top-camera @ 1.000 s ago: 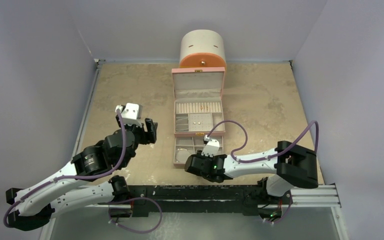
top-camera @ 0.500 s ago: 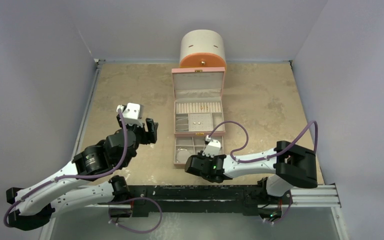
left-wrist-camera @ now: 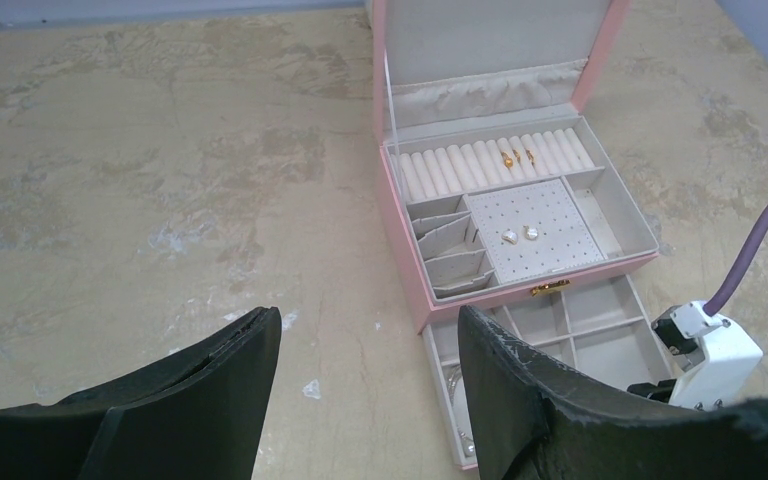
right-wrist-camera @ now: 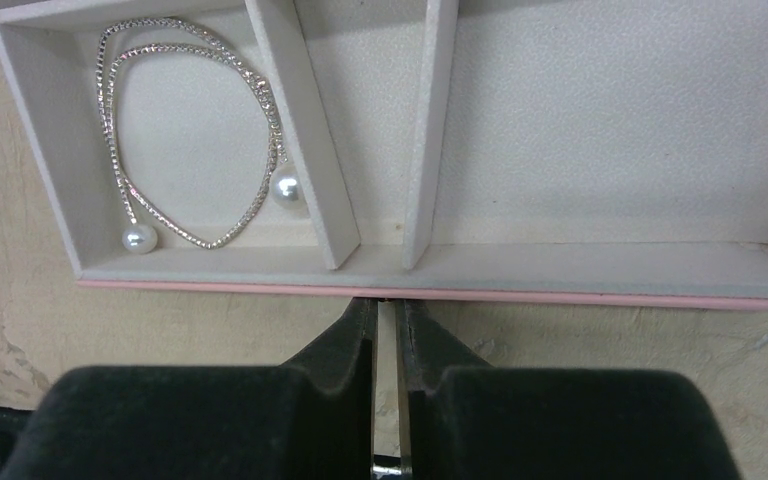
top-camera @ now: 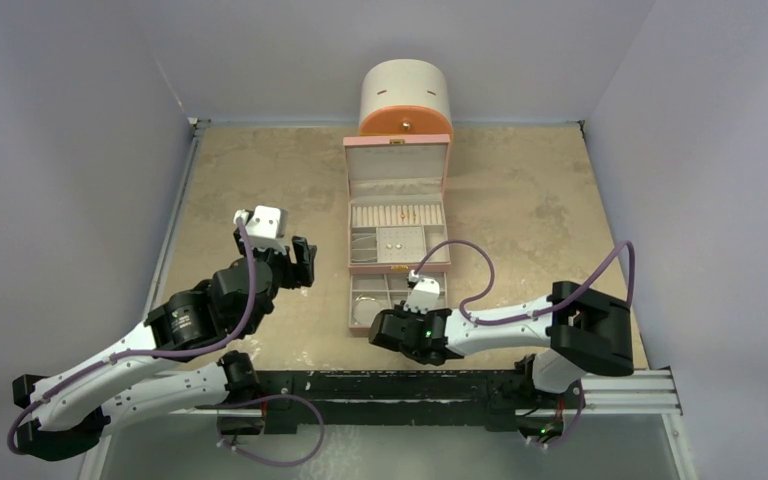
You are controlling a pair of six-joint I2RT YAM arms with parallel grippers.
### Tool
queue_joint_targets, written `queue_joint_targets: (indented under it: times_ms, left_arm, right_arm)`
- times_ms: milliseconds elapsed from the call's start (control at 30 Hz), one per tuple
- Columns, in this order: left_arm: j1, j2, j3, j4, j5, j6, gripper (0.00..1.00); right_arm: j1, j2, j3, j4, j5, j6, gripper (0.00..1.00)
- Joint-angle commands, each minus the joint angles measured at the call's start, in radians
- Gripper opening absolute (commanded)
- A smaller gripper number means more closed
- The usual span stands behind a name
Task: Organize the mixed jewelry
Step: Close the compartment layer of the jewelry box.
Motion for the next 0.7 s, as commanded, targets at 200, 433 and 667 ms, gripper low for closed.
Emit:
queue_joint_targets:
  times_ms: [200,433,667]
  left_arm:
    - [-0.004,-0.004,0.0,0.023,-0.008,0.007,0.65]
    - [-0.003,-0.004,-0.001,0.021,-0.009,0.007,0.65]
    - [-0.003,-0.002,-0.001,0.021,-0.008,0.007,0.65]
  right_arm:
    - [-0.056,-0.033,0.002,0.04,0.07,-0.104,0.0]
    - [-0.112,-0.012,0.009,0.074,0.066,-0.159,0.0]
    - [-0.189,-0.002,0.026,0.135,0.053,-0.244,0.0]
